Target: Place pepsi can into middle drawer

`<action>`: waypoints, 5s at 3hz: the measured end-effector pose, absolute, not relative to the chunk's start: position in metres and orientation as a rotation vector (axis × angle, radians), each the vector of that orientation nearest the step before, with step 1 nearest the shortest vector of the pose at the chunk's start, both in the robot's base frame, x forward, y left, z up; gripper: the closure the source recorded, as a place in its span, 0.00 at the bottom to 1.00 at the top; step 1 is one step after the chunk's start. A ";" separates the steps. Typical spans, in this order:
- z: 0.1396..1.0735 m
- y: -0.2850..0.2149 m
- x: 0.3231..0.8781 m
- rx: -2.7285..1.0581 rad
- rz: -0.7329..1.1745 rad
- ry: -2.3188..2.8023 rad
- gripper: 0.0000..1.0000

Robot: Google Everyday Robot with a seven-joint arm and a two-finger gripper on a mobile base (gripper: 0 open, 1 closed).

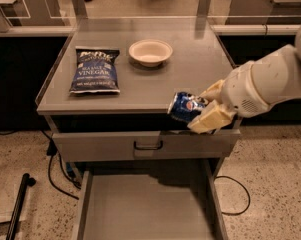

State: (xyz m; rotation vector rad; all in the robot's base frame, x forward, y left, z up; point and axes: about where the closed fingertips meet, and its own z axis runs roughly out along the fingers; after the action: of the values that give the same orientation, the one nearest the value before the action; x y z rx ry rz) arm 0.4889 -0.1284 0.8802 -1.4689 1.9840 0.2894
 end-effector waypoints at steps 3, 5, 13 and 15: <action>0.746 -0.114 0.453 -1.463 0.442 2.025 1.00; 0.702 -0.117 0.466 -1.493 0.450 1.993 1.00; 0.475 -0.078 0.477 -1.505 0.468 2.048 1.00; 0.426 -0.080 0.482 -1.486 0.499 2.105 1.00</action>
Offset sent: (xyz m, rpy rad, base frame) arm -0.0561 0.0216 -0.1465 0.0876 0.1381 0.0096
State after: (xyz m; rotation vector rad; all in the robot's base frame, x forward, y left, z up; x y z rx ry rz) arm 0.4822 -0.0799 0.4262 -1.4863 2.1052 0.4990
